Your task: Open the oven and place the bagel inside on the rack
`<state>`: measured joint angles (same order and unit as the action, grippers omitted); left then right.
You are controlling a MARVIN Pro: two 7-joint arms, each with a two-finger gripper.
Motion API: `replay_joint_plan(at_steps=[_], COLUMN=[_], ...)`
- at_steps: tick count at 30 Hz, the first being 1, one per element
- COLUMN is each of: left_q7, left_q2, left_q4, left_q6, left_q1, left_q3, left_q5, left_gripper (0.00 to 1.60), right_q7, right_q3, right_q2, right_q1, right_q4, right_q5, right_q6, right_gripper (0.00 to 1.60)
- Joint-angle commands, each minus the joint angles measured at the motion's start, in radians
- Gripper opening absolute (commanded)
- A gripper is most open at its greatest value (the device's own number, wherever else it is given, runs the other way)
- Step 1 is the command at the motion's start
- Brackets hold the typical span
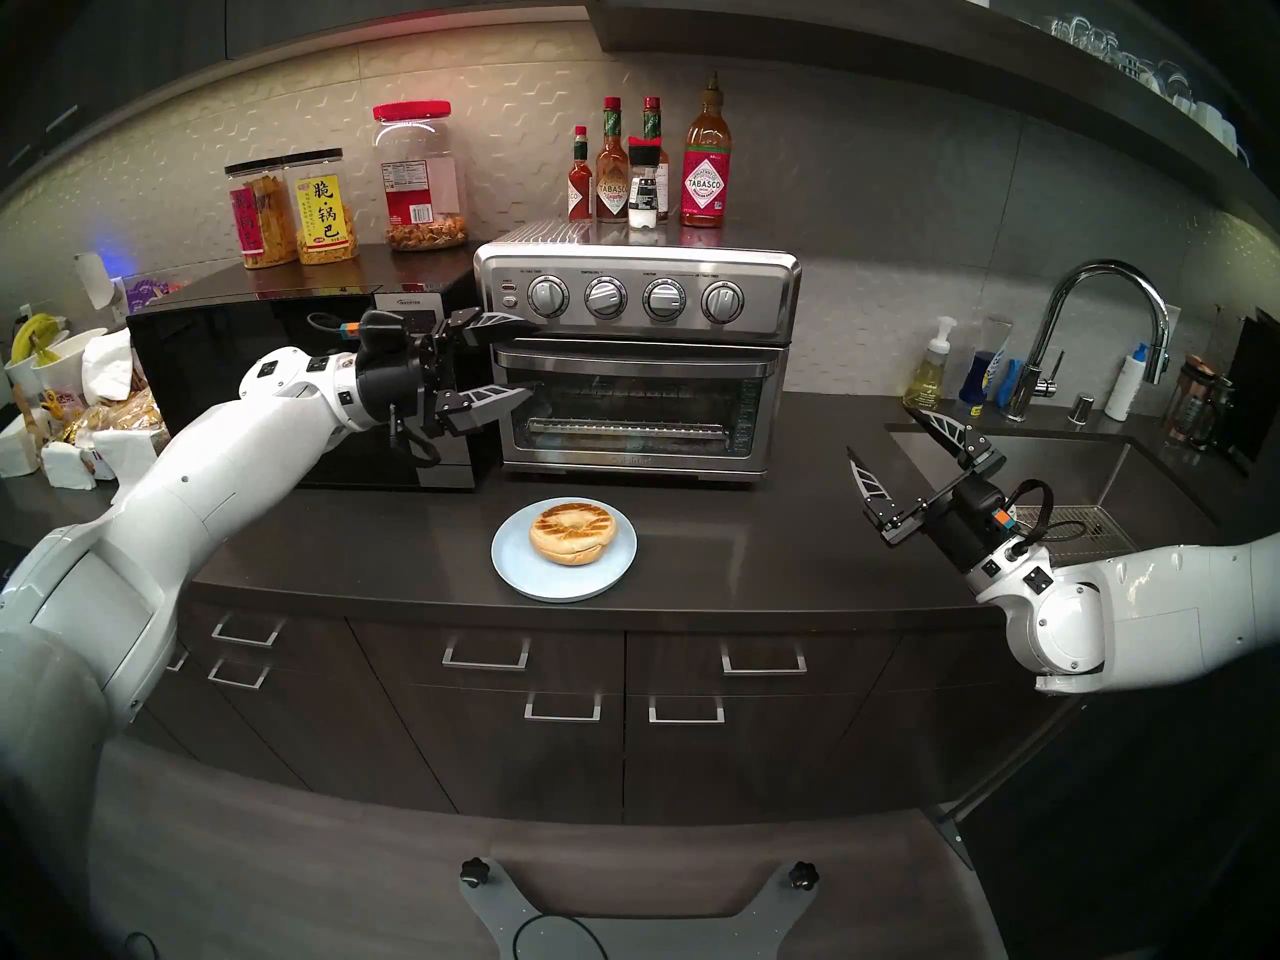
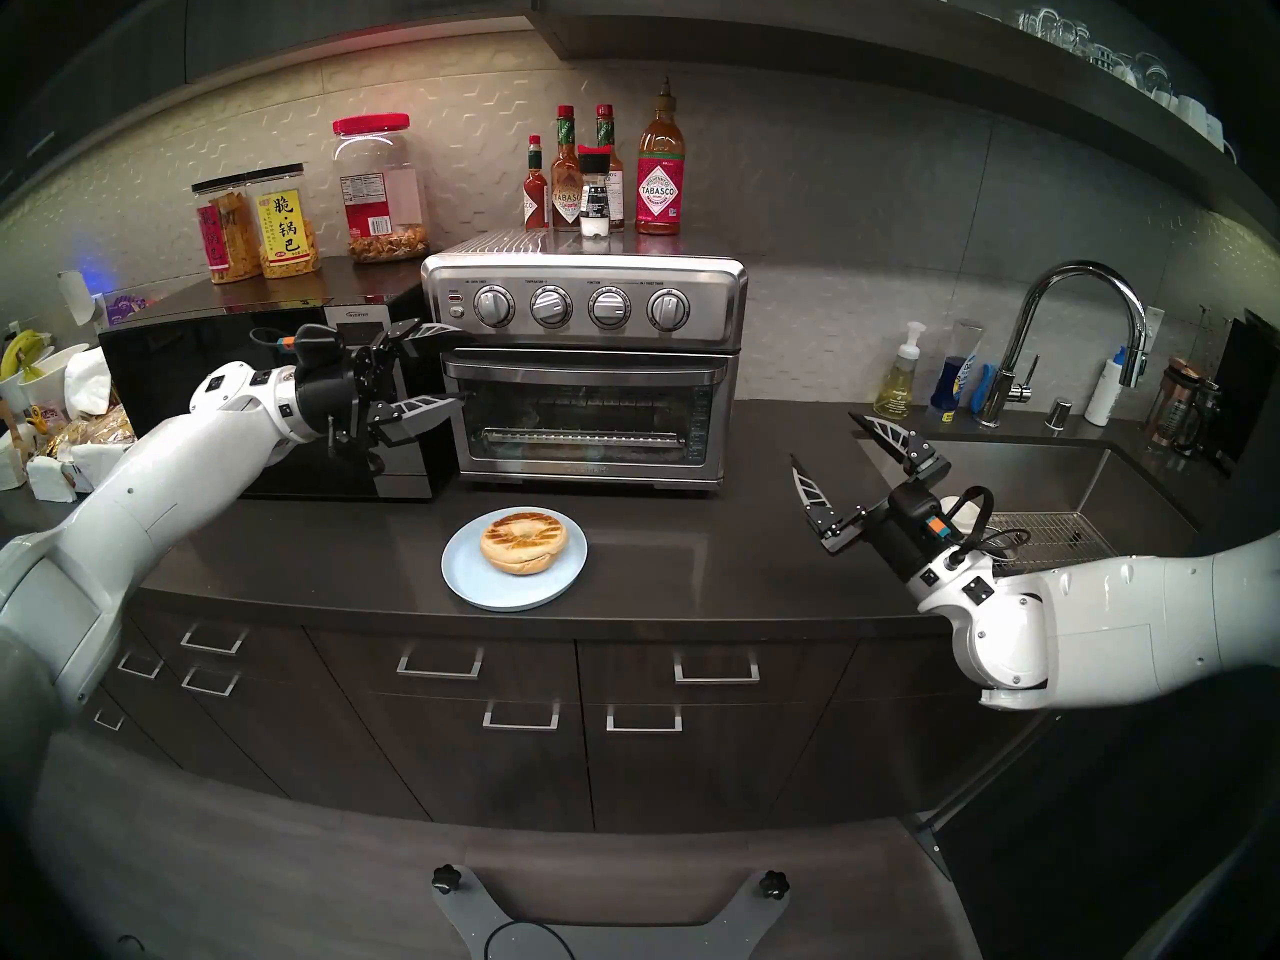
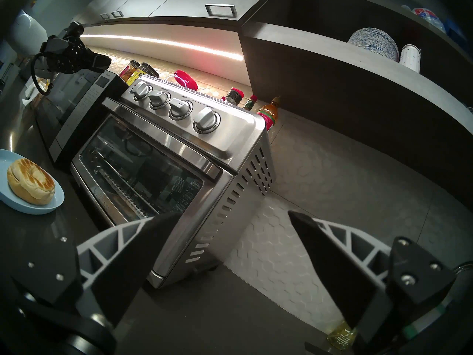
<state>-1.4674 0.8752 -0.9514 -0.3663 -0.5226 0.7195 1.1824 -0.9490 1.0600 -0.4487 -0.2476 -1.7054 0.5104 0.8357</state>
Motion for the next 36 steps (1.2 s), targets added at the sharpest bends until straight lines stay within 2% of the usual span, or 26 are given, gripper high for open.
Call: replay_joint_plan(at_steps=[1,4,6,12,17,21,26,27,28,30,36], left_q7=[-0.016,-0.016,-0.016,-0.016,-0.016,-0.016,-0.016,-0.016,-0.016,-0.014,0.057], left_q2=[0.087,0.1,0.086,-0.028,-0.089,-0.127,-0.203,-0.193,-0.223,-0.244,-0.319], left_q4=[-0.118,-0.165,-0.204,-0.311,-0.396,-0.448,-0.55,-0.538,-0.572,-0.599,-0.698], left_q6=[0.011,0.012,0.019,0.024,-0.001,-0.045,-0.11,-0.127,-0.143,-0.171,-0.246], left_q1=[0.055,0.05,0.032,-0.068,-0.116,-0.145,-0.202,-0.214,-0.227,-0.247,-0.317], left_q3=[-0.018,-0.037,-0.054,-0.099,-0.109,-0.104,-0.103,-0.093,-0.095,-0.093,-0.109], left_q5=[0.032,0.044,0.053,0.088,0.115,0.138,0.159,0.162,0.167,0.171,0.171], left_gripper=[1.6,1.6,1.6,1.6,1.6,1.6,1.6,1.6,1.6,1.6,1.6], right_q7=[-0.004,-0.004,-0.004,-0.004,-0.004,-0.004,-0.004,-0.004,-0.004,-0.004,-0.004], right_q3=[-0.012,-0.012,-0.012,-0.013,-0.014,-0.014,-0.015,-0.015,-0.015,-0.016,-0.016], right_q2=[0.0,0.0,0.0,0.001,0.001,0.001,0.002,0.002,0.002,0.002,0.003], right_q1=[-0.014,-0.014,-0.015,-0.015,-0.015,-0.016,-0.016,-0.016,-0.016,-0.016,-0.017], right_q4=[0.0,-0.001,-0.001,-0.001,-0.001,-0.002,-0.003,-0.003,-0.003,-0.003,-0.004], right_q5=[0.002,0.002,0.002,0.003,0.003,0.004,0.005,0.005,0.005,0.006,0.008], right_q6=[0.002,0.002,0.002,0.002,0.002,0.002,0.002,0.002,0.002,0.002,0.002], right_gripper=[1.6,1.6,1.6,1.6,1.6,1.6,1.6,1.6,1.6,1.6,1.6])
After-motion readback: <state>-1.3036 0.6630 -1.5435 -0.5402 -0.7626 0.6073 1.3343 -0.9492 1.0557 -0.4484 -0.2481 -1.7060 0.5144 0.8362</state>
